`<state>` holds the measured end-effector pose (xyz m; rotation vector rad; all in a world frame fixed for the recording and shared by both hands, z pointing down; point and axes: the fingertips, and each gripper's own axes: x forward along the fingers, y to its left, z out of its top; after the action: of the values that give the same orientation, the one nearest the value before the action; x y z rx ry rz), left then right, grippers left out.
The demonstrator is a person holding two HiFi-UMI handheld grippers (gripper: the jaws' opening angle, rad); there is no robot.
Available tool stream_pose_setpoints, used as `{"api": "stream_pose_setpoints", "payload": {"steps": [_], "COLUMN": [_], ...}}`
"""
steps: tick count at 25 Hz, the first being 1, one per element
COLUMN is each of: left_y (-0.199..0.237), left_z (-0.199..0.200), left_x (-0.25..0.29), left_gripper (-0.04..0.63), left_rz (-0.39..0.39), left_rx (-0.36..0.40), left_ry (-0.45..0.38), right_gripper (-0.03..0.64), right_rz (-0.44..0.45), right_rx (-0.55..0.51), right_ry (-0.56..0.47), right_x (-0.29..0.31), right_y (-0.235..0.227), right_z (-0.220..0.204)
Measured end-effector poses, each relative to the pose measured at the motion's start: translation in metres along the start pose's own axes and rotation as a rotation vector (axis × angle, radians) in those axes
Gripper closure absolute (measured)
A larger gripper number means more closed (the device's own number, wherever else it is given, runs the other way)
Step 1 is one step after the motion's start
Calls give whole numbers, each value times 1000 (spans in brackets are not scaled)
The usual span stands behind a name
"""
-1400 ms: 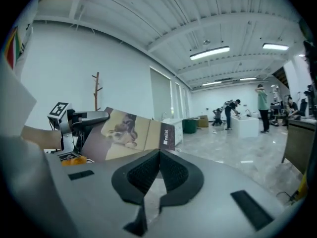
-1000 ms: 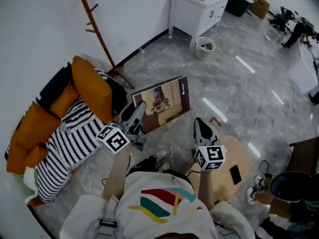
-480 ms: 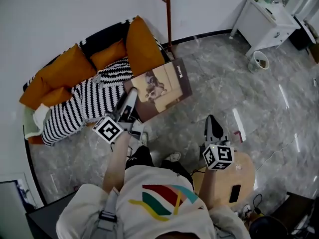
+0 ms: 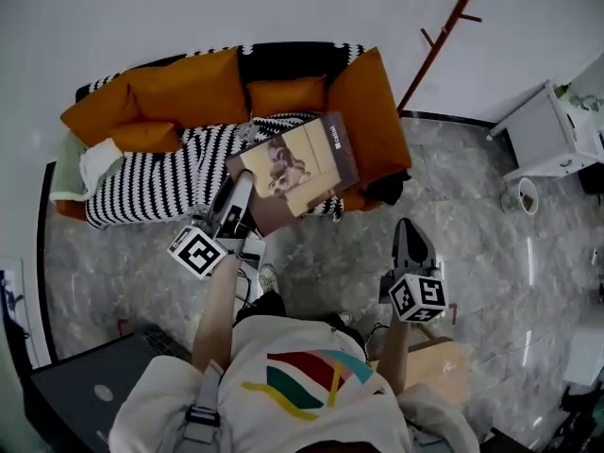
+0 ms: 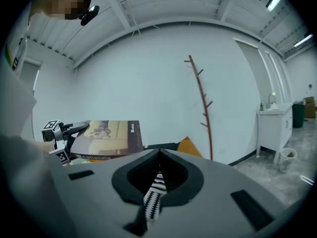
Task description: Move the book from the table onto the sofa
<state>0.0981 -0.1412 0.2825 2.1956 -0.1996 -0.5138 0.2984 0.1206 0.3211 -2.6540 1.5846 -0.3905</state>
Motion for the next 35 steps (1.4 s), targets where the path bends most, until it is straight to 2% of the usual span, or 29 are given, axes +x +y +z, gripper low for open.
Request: {"api": "stream_pose_setpoints", "payload": {"steps": [5, 10, 13, 17, 24, 27, 29, 31, 35], "left_y": [74, 128, 152, 178, 262, 270, 280, 307, 367], "left_z": [115, 204, 240, 264, 320, 323, 330, 350, 393], "left_x": [-62, -143, -182, -214, -247, -247, -247, -251, -262], "left_gripper": [442, 442, 442, 442, 442, 442, 442, 442, 442], "left_rz": [102, 243, 328, 415, 480, 526, 570, 616, 631], "left_rx": [53, 80, 109, 107, 80, 87, 100, 117, 104], "left_ry": [-136, -316, -394, -450, -441, -422, -391, -346, -273], "right_gripper": [604, 604, 604, 604, 604, 604, 604, 604, 604], "right_rz": [212, 447, 552, 626, 729, 775, 802, 824, 897], "right_rx": [-9, -89, -116, -127, -113, -108, -120, -139, -205], "right_ry": [2, 61, 109, 169, 244, 275, 290, 302, 303], "right_x": [105, 171, 198, 230, 330, 359, 382, 413, 456], "right_y": [142, 271, 322, 355, 433, 445, 457, 487, 562], "right_z": [1, -5, -18, -34, -69, -72, -70, -77, -85]}}
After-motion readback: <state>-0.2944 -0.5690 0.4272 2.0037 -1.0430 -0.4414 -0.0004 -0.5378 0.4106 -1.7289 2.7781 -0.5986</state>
